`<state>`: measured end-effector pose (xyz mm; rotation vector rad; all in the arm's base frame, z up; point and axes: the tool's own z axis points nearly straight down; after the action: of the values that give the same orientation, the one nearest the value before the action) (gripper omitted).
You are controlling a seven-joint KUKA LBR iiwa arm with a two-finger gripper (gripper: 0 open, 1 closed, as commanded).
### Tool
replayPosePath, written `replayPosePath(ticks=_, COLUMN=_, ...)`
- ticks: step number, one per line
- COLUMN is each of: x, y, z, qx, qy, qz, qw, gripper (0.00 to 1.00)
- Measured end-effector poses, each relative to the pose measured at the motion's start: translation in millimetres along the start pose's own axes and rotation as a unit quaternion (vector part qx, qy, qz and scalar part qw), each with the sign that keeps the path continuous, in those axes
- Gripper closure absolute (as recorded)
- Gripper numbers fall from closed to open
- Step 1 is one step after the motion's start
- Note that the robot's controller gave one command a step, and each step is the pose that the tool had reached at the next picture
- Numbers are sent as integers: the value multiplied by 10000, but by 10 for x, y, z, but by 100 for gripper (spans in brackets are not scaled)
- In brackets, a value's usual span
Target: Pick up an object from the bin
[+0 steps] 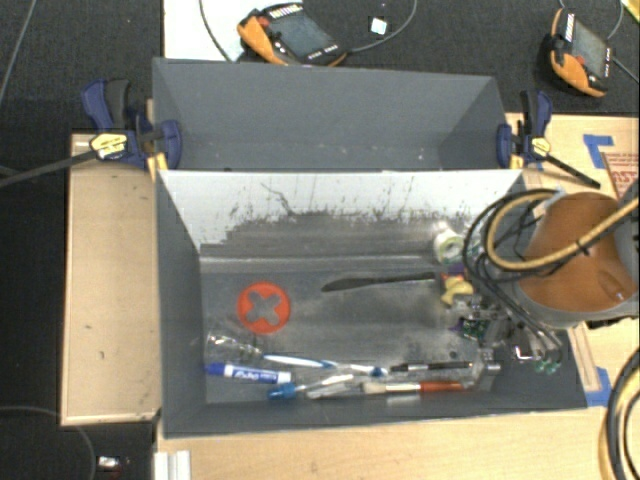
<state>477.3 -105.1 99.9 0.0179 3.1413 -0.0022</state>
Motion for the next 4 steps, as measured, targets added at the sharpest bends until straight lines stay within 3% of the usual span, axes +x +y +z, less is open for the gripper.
replayPosePath(ticks=1, x=-40, y=1297, z=245, qx=12, qy=-101, qz=-576, qw=9983, gripper=0)
replayPosePath(ticks=2, x=-55, y=5, z=294, qx=35, qy=-42, qz=579, qw=9983, gripper=100)
replayPosePath(ticks=3, x=-57, y=42, z=293, qx=18, qy=-39, qz=544, qw=9985, gripper=100)
replayPosePath(ticks=4, x=-46, y=41, z=-82, qx=14, qy=-23, qz=542, qw=9985, gripper=100)
